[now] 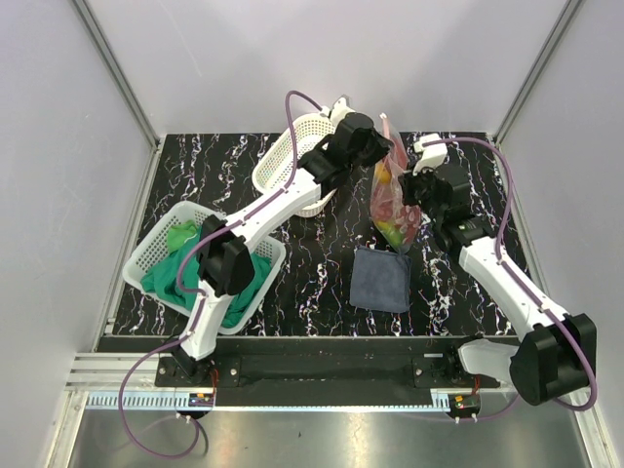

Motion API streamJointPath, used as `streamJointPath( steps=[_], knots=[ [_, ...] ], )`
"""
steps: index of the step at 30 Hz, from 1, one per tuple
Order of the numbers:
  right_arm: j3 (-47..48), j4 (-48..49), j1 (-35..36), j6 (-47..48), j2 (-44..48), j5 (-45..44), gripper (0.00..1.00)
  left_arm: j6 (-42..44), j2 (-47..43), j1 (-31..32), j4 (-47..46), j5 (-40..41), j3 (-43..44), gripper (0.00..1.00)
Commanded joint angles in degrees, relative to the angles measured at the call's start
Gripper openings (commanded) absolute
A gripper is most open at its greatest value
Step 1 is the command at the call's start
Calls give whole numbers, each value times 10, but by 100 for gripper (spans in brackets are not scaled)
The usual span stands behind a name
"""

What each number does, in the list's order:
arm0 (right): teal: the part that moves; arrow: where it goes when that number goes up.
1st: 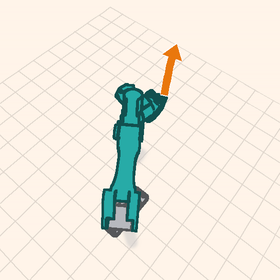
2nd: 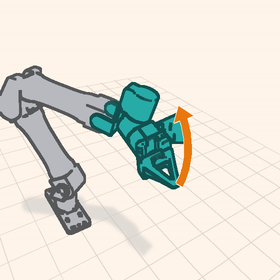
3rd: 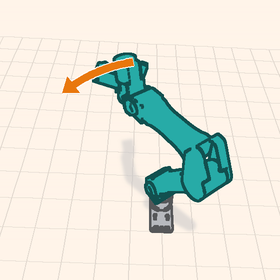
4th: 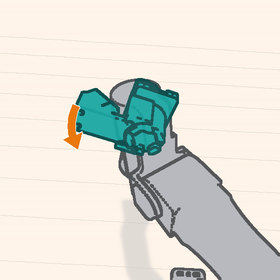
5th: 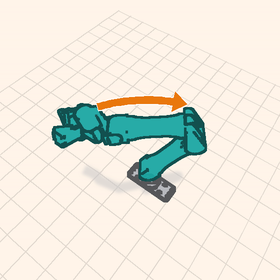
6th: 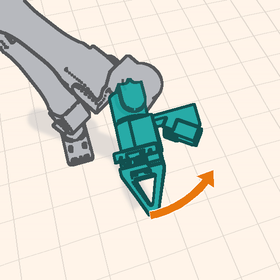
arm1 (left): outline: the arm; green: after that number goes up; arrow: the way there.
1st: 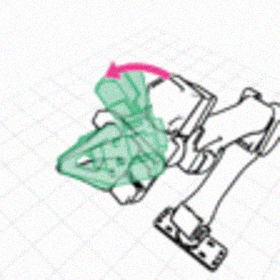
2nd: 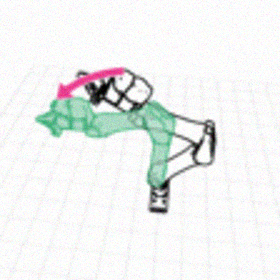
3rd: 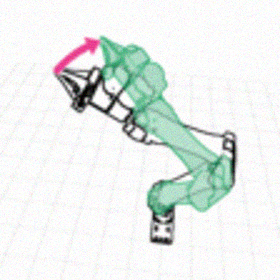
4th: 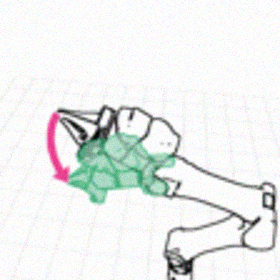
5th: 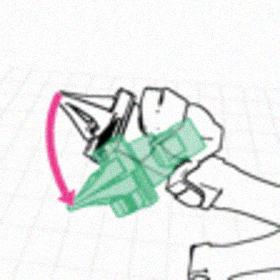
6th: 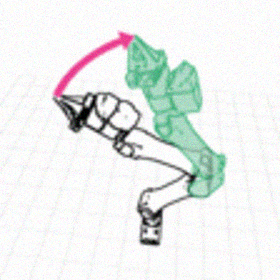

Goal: Open the zip-top bag and remove the fake food

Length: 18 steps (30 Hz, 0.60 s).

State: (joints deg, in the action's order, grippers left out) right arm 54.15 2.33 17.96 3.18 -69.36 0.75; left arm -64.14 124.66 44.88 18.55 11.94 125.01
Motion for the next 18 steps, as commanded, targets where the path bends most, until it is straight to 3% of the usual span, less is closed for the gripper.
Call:
streamJointPath(
  steps=[1,3,5,7,9,11,16,18],
  knots=[
    [10,63,-3,37,-3,-60,0,46,-48,1,-43,12,23,18],
    [14,62,-27,75,-4,21,0,152,-65,-6,-100,-15,-10,52],
    [24,62,-52,84,-9,50,0,271,-108,-17,-201,-89,-103,67],
    [49,47,-117,82,-12,162,0,341,-137,-30,-252,-155,-163,80],
    [60,41,-160,96,-19,261,0,414,-163,-58,-298,-211,-222,81],
    [75,23,-172,119,-28,304,0,446,-157,-96,-322,-306,-239,77],
    [106,-21,-210,160,-49,467,0,423,-76,-167,-375,-578,-189,76],
    [110,-45,-220,163,-60,520,0,419,-46,-176,-392,-605,-170,75]
  ],
)
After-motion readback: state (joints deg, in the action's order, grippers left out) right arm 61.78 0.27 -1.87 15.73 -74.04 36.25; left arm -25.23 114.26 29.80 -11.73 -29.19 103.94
